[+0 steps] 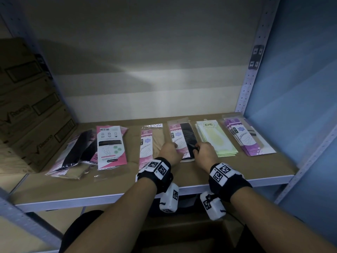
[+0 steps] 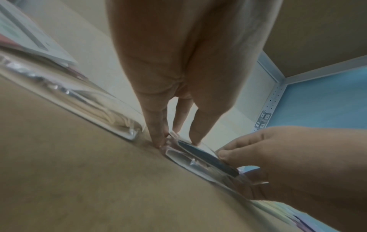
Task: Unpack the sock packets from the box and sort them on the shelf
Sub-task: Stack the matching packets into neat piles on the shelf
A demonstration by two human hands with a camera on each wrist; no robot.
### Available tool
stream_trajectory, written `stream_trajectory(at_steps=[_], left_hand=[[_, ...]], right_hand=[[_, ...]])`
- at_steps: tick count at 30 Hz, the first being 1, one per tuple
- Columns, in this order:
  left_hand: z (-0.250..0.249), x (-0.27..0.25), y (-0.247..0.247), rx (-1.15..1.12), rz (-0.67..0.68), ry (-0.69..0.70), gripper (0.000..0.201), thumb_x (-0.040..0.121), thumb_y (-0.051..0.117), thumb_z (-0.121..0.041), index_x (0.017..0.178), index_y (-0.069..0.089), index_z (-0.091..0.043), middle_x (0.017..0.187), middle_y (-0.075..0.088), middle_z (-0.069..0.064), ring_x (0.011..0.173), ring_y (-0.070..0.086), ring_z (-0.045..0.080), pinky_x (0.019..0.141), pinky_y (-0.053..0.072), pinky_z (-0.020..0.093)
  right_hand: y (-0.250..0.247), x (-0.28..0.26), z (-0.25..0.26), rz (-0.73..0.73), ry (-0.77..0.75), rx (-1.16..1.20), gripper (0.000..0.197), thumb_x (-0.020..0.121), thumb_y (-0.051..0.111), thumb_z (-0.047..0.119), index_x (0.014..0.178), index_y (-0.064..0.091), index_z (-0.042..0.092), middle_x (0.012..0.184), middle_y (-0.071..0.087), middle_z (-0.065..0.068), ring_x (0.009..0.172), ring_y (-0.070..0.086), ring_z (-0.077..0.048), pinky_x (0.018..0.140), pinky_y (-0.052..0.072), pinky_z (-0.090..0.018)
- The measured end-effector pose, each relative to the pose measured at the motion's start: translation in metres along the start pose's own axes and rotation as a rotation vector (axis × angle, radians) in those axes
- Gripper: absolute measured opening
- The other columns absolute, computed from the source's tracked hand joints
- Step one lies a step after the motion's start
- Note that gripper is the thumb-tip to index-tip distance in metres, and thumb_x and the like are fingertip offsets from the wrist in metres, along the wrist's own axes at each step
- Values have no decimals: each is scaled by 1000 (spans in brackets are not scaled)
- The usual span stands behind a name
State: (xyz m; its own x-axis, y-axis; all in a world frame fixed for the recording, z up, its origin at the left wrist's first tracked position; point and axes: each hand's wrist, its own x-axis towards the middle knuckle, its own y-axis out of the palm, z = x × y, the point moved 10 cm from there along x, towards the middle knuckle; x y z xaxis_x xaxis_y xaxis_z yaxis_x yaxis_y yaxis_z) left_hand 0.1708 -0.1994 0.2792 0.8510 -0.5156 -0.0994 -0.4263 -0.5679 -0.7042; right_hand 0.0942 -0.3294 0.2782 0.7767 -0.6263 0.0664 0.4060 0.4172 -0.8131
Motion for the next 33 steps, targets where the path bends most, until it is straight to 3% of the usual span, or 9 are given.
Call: stream_trajectory(at_steps=[11, 14, 19, 21, 24, 27, 29, 31, 33], left_hand=[[-4, 6, -9, 98, 21, 41, 52, 85, 68, -24, 133, 51, -9, 132, 55, 10, 118, 56, 23, 89, 43, 24], [-7, 6, -37, 124, -39, 88, 46, 88, 62, -20, 132, 53, -8, 134, 52, 10, 118, 55, 23, 88, 43, 24], [24, -3, -102, 246, -168, 71, 45, 86, 65, -28, 128, 55, -15, 134, 53, 5, 115, 55, 21, 91, 41, 22], [44, -11, -128, 255, -195, 33, 43, 84, 64, -25, 125, 57, -12, 130, 56, 7, 117, 54, 24, 100, 45, 33], [81, -28, -169, 269, -247, -37, 37, 82, 61, -19, 118, 62, -10, 123, 62, 9, 111, 59, 27, 96, 50, 40], [126, -49, -210, 317, -308, -139, 34, 83, 62, -30, 112, 65, -13, 116, 66, 8, 105, 62, 28, 91, 52, 39], [156, -64, -233, 327, -336, -225, 29, 85, 60, -33, 107, 66, -16, 110, 67, 7, 100, 62, 28, 88, 52, 36], [187, -77, -256, 319, -380, -318, 33, 85, 59, -37, 112, 65, -19, 118, 63, 9, 109, 58, 30, 94, 49, 38], [214, -88, -271, 263, -392, -382, 41, 86, 57, -39, 120, 60, -17, 126, 58, 12, 118, 53, 32, 99, 46, 43]], right_hand=[[-11, -8, 2, 48, 37, -50, 29, 93, 51, 25, 114, 59, 7, 120, 50, -21, 113, 48, -39, 94, 44, -41], [-22, -14, 15, 22, 4, -106, 32, 93, 49, 29, 118, 57, 11, 128, 46, -16, 121, 37, -36, 97, 40, -44], [-17, -20, 58, 23, -115, -77, 34, 90, 53, 30, 121, 60, 16, 134, 48, -8, 124, 41, -31, 102, 38, -43], [-5, -23, 82, 43, -174, -45, 36, 88, 54, 28, 121, 61, 13, 131, 51, -11, 123, 46, -32, 103, 40, -43], [22, -31, 118, 132, -214, -24, 36, 89, 55, 28, 119, 62, 9, 127, 57, -11, 117, 53, -30, 102, 43, -45], [54, -38, 155, 225, -268, 1, 35, 89, 55, 29, 117, 63, 9, 121, 63, -8, 109, 59, -27, 96, 47, -37], [72, -44, 181, 285, -309, -13, 22, 89, 55, 24, 99, 67, 10, 102, 65, -9, 97, 62, -28, 82, 49, -31], [89, -51, 207, 352, -339, -27, 18, 89, 53, 24, 81, 61, 10, 85, 62, -8, 83, 61, -27, 67, 44, -27], [106, -54, 229, 402, -353, -23, 23, 91, 54, 28, 86, 63, 7, 87, 65, -10, 82, 61, -26, 67, 46, -28]])
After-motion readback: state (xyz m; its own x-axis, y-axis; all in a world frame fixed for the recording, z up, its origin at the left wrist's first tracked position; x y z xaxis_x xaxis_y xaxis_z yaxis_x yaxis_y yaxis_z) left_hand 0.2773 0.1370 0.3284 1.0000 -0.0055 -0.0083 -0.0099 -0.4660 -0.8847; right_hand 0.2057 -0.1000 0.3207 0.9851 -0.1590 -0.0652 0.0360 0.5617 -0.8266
